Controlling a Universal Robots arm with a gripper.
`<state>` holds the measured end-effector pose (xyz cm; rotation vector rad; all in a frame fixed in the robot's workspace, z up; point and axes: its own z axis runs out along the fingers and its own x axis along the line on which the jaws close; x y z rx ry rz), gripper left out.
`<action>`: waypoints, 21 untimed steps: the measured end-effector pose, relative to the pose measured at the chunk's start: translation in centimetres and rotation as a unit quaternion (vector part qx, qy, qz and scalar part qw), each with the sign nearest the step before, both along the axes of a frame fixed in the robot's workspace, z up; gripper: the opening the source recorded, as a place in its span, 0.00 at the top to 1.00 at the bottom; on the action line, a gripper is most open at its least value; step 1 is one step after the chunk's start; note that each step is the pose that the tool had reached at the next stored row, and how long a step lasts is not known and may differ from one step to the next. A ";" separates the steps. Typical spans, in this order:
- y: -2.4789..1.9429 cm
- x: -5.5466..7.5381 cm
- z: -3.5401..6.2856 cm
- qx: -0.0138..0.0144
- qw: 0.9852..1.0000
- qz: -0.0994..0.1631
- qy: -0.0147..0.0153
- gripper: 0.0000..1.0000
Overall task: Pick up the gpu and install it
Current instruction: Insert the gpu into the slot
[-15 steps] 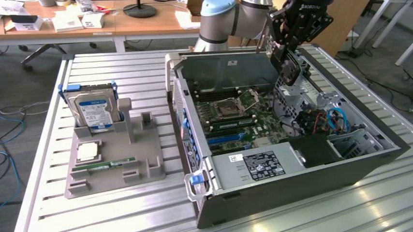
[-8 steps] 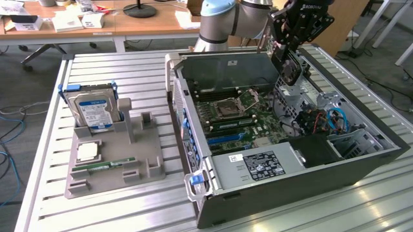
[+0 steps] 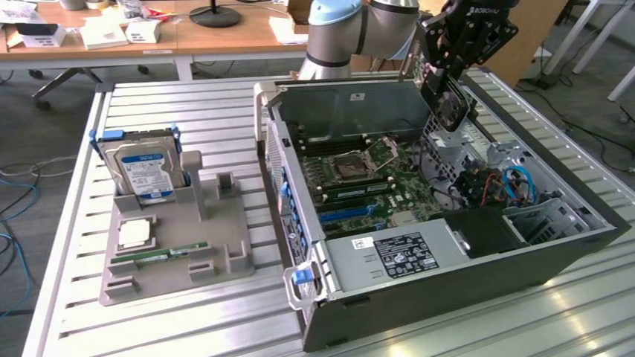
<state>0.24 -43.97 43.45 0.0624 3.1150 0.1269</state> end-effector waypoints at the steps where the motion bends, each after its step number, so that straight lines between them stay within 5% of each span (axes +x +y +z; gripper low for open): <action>1: 0.00 0.0 0.00 0.000 1.000 0.000 0.000 0.74; 12: 0.00 0.0 0.00 0.000 1.000 0.008 0.000 0.74; 17: 0.00 0.0 -0.04 0.000 0.999 0.043 0.000 0.74; 21: 0.00 0.0 -0.07 0.000 0.997 0.078 0.000 0.74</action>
